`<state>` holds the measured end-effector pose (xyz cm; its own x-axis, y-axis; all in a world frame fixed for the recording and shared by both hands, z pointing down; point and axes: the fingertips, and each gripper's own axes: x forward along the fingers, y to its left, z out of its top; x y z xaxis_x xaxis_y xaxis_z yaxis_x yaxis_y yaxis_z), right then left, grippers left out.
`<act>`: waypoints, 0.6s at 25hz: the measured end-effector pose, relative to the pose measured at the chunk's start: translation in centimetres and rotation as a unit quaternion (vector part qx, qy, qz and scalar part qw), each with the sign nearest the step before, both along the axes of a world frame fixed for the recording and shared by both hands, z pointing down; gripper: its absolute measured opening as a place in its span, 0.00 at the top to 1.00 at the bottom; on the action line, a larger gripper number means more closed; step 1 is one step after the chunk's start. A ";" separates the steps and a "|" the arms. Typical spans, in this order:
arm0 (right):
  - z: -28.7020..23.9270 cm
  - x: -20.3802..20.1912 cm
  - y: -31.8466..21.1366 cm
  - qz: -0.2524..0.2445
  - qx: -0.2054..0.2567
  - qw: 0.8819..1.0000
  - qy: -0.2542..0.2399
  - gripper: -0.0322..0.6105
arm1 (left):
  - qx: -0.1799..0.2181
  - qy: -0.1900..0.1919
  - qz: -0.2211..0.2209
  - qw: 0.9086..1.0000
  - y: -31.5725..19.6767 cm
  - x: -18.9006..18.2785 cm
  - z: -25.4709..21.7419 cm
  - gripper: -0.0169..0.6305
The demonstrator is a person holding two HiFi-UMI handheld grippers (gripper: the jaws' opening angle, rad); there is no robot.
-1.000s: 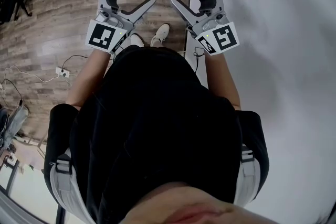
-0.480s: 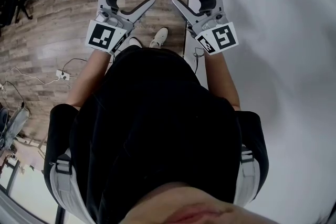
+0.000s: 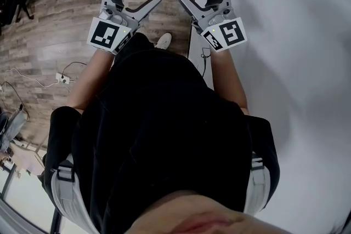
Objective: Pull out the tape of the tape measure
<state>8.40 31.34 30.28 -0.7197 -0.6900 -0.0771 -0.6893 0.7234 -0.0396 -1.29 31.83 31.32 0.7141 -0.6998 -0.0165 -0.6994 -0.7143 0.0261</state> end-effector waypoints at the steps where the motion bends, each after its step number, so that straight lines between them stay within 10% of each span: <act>1: -0.1 -0.1 -0.8 0.001 -0.002 1.000 0.001 0.42 | -0.002 0.003 -0.002 1.000 -0.7 -0.2 -0.1 0.35; 15: 3.3 0.6 -7.7 0.021 -0.033 0.999 0.007 0.42 | -0.006 0.013 0.011 1.000 -8.9 -0.4 2.1 0.35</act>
<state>9.05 23.67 33.59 -0.6914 -0.7222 -0.0200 -0.7192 0.6906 -0.0763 -1.73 22.96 33.39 0.7291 -0.6839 -0.0272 -0.6821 -0.7293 0.0531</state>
